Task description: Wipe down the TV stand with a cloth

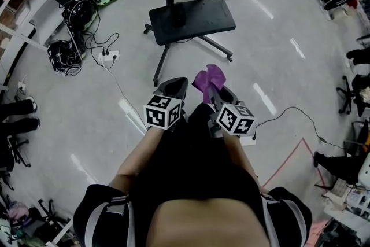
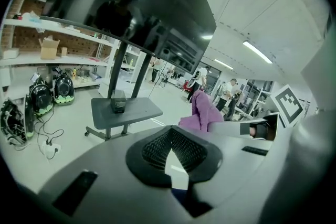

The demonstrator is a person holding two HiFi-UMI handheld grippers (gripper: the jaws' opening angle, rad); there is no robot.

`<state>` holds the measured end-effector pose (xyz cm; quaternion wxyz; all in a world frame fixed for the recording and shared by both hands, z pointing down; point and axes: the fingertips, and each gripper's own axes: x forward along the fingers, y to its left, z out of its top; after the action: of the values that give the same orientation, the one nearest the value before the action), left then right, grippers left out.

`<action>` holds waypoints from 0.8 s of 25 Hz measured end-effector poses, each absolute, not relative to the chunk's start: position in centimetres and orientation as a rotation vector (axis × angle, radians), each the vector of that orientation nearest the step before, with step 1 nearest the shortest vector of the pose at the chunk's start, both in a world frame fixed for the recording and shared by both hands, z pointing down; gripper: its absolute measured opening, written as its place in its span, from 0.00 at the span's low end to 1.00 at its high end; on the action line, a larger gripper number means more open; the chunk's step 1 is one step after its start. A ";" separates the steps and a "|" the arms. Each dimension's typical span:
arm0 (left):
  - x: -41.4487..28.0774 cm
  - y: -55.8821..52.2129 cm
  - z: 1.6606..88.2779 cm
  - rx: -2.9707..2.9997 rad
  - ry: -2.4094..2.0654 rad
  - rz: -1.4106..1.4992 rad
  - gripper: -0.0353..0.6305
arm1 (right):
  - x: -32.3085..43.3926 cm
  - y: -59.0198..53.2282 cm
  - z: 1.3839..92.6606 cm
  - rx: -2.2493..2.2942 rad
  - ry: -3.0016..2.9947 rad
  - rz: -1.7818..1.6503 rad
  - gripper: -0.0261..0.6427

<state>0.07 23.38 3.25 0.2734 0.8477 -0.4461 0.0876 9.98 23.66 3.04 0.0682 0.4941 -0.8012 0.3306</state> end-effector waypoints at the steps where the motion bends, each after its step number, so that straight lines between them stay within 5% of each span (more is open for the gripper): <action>1: 0.2 23.0 3.4 2.273 -1.201 0.239 0.06 | 10.1 23.4 3.3 1.483 -2.404 1.004 0.19; 20: 1.8 11.8 2.7 2.184 -1.323 0.213 0.06 | 10.8 11.4 2.9 1.296 -2.446 0.993 0.19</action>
<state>1.83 11.85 2.73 0.2856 0.8169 -0.4947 0.0798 10.77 11.37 2.86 0.1000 0.4383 -0.8276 0.3360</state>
